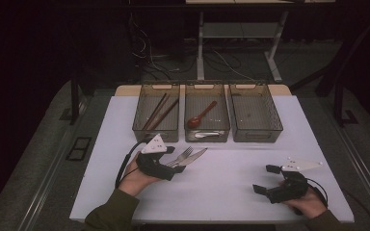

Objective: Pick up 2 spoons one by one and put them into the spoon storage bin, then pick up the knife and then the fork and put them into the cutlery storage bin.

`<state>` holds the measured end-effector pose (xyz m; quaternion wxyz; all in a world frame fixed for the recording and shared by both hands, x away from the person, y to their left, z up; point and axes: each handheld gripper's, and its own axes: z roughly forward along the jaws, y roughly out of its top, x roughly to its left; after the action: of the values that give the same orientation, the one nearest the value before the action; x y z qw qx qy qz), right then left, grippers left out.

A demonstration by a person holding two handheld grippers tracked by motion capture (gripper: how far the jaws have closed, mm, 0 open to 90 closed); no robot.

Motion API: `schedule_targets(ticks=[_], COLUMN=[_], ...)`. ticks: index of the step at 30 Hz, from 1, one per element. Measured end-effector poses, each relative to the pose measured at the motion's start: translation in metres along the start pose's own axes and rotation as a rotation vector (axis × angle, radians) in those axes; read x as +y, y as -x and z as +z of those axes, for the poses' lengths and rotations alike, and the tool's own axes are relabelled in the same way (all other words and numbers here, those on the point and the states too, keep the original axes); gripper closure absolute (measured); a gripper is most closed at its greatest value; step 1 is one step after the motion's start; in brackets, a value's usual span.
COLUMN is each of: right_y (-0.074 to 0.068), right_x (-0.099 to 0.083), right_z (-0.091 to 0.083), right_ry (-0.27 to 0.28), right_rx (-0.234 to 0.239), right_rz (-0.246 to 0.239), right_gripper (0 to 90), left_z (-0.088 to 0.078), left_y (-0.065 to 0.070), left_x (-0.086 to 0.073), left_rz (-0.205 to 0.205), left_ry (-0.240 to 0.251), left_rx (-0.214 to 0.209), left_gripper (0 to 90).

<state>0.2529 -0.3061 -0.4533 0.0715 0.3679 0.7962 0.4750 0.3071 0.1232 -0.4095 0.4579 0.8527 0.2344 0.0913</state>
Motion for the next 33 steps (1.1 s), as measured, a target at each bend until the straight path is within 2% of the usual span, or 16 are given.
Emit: schedule_targets(ticks=[4,8,12,17,22,25,33], right_y=[-0.001,-0.001,-0.001,0.0,0.0,0.0,0.0], right_x=[0.0,0.0,0.0,0.0,0.0,0.0,0.001], right_z=[0.0,0.0,0.001,0.001,0.002,0.002,0.003], right_ry=[-0.001,-0.001,-0.004,-0.005,-0.005,-0.004,-0.007], right_rx=[-0.001,-0.001,-0.001,-0.001,0.002,0.003,0.006], right_rz=[-0.003,-0.005,-0.005,-0.005,-0.01,-0.008,-0.006], right_gripper=[0.6,0.6,0.6,0.6,0.6,0.6,0.6], left_z=[-0.003,-0.008,-0.013,-0.015,-0.012,-0.008,0.003], left_y=[-0.001,-0.002,-0.004,-0.013,-0.021,-0.026,-0.034], left_x=[-0.008,-0.016,-0.023,-0.028,-0.031,-0.032,-0.032], left_rz=[-0.002,-0.01,-0.02,-0.059,-0.085,-0.096,-0.094], left_ry=[-0.02,-0.027,-0.037,-0.041,-0.049,-0.053,-0.086], left_rx=[0.007,0.016,0.029,0.043,0.06,0.056,0.044], left_gripper=[22.3,27.3,36.6,47.9,57.2,61.1,68.4])
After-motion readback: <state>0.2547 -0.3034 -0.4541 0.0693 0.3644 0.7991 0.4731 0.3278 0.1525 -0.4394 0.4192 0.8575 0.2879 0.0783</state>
